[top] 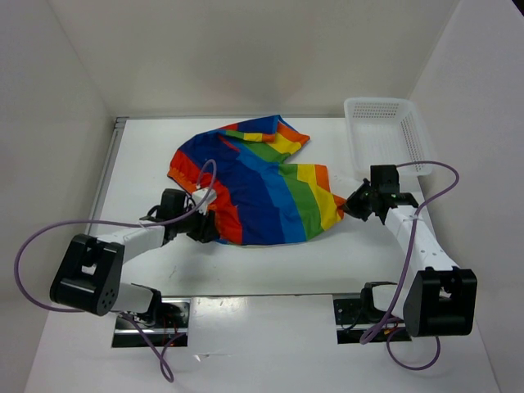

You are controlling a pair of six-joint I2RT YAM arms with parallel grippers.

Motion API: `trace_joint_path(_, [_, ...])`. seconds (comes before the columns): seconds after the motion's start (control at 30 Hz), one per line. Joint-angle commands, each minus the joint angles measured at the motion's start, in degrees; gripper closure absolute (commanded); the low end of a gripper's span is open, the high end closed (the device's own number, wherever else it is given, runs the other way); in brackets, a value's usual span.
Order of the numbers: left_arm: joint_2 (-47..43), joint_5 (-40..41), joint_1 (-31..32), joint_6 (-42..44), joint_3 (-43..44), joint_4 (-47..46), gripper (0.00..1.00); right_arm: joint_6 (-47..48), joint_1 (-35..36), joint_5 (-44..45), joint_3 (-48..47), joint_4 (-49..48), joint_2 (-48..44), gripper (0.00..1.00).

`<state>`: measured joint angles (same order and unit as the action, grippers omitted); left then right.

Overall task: Fold and stack the shorts
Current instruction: Flatten the shorts out

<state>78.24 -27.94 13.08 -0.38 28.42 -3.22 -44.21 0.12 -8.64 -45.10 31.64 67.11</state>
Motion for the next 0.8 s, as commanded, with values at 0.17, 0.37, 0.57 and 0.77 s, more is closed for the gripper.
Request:
trace_joint_path(0.17, [2.3, 5.6, 0.5, 0.4, 5.1, 13.1, 1.00, 0.7, 0.3, -0.5, 0.5, -2.2, -1.7, 1.00])
trace_joint_path(0.37, [-5.3, 7.9, -4.7, 0.4, 19.6, 23.9, 1.00, 0.7, 0.3, -0.5, -0.9, -1.6, -3.5, 1.00])
trace_joint_path(0.57, [-3.9, 0.4, -10.4, 0.4, 36.8, 30.8, 1.00, 4.0, 0.9, -1.0, -10.3, 2.5, -4.1, 1.00])
trace_joint_path(0.77, [-5.7, -4.6, -16.1, 0.4, 40.0, 33.3, 1.00, 5.8, 1.5, -0.5, -15.9, 4.8, -4.1, 1.00])
